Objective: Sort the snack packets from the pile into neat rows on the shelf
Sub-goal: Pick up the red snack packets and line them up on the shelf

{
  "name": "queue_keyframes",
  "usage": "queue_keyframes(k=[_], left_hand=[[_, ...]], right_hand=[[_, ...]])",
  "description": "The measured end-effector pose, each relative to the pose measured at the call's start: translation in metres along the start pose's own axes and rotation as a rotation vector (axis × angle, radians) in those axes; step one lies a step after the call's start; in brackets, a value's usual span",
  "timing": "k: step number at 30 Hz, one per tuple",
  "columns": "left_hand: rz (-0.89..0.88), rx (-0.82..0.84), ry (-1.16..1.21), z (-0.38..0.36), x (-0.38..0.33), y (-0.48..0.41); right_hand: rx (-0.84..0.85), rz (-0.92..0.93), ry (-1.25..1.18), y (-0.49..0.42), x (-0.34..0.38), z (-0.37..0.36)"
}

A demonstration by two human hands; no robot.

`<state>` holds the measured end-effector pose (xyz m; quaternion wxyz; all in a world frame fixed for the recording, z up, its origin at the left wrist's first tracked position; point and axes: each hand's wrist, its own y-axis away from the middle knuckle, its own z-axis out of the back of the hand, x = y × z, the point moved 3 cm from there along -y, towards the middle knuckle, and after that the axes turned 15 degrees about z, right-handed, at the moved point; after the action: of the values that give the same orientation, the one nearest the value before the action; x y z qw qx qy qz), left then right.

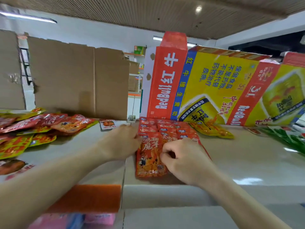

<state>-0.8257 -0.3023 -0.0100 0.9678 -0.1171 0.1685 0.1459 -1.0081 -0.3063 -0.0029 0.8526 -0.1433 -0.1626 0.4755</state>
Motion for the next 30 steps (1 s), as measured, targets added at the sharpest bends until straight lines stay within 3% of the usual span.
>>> queue_keyframes(k=[4, 12, 17, 23, 27, 30], left_hand=[[0.013, 0.055, -0.033, -0.004, 0.007, -0.001], [-0.021, -0.076, 0.082, -0.004, 0.011, -0.005], [-0.150, -0.292, 0.160, 0.014, 0.006, 0.004], [-0.289, -0.504, 0.035, 0.024, 0.006, 0.015], [-0.290, -0.614, -0.029, 0.036, -0.006, 0.028], [-0.248, -0.606, -0.021, 0.041, -0.013, 0.046]], right_hand=[[0.009, 0.072, 0.101, 0.002, 0.007, 0.001], [-0.073, 0.067, 0.166, 0.005, 0.005, -0.002], [-0.177, 0.079, 0.134, 0.008, 0.003, -0.003], [-0.307, 0.126, 0.070, 0.008, 0.002, -0.004], [-0.368, 0.141, 0.107, 0.008, 0.003, -0.004], [-0.404, 0.144, 0.118, 0.010, 0.002, -0.003]])
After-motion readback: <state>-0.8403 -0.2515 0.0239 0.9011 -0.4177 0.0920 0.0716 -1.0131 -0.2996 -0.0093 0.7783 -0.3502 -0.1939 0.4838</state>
